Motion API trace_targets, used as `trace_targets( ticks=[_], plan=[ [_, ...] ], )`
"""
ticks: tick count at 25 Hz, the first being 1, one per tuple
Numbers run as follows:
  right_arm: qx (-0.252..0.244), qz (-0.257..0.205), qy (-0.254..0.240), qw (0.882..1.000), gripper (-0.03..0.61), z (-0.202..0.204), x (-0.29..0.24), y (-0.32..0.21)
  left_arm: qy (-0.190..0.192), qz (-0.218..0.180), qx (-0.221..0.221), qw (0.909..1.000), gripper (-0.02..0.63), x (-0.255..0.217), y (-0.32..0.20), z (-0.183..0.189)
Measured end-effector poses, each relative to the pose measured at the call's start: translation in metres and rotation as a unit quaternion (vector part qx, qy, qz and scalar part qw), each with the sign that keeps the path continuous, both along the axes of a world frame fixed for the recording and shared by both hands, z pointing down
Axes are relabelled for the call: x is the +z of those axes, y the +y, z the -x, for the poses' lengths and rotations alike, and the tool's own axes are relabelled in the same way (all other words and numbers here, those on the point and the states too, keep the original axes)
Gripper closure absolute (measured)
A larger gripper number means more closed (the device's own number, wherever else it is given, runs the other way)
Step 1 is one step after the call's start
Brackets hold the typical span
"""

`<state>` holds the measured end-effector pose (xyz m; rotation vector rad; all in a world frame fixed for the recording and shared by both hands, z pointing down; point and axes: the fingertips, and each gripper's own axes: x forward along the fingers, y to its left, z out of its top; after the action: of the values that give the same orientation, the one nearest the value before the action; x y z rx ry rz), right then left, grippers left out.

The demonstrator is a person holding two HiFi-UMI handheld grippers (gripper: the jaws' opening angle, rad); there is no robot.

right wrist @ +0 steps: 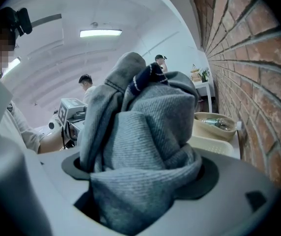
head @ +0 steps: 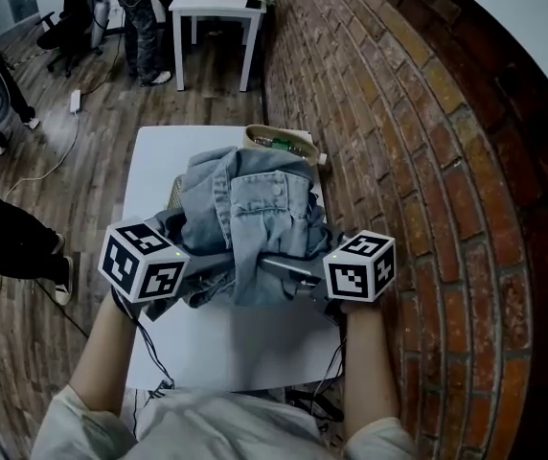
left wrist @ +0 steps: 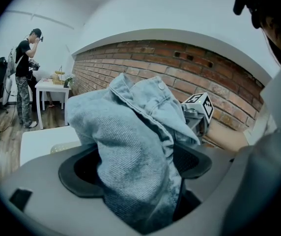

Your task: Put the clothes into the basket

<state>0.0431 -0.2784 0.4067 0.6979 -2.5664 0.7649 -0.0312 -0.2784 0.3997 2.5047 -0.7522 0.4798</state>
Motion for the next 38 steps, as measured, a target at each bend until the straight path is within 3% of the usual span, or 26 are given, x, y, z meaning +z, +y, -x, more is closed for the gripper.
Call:
trace_targets(
  ticks=[6,12,18,25,29,34,38],
  plan=[
    [0.015,0.018,0.002,1.0,0.117,-0.004,0.034,-0.03,-0.011,0.017,0.002,0.9998,0.172,0.034,-0.031,-0.003],
    [0.028,0.09,0.026,0.995,0.117,-0.011,0.083,-0.034,-0.026,0.089,-0.004,0.9957,0.173,0.084,-0.037,-0.007],
    [0.034,0.154,0.098,0.982,0.117,-0.011,0.111,-0.041,-0.02,0.167,-0.026,0.9854,0.172,0.119,-0.04,0.001],
    [0.041,0.165,0.222,0.96,0.117,-0.019,0.142,-0.043,-0.104,0.204,-0.026,0.973,0.174,0.161,-0.031,0.011],
    [0.084,0.158,0.212,0.961,0.12,-0.026,0.139,-0.054,-0.155,0.186,-0.035,0.9696,0.184,0.172,-0.031,0.012],
    [0.098,0.141,0.204,0.964,0.12,-0.027,0.131,-0.049,-0.159,0.168,-0.074,0.9702,0.184,0.16,-0.034,0.018],
    [0.114,0.124,0.197,0.966,0.12,-0.029,0.124,-0.047,-0.159,0.13,-0.084,0.9752,0.184,0.142,-0.034,0.018]
  ],
)
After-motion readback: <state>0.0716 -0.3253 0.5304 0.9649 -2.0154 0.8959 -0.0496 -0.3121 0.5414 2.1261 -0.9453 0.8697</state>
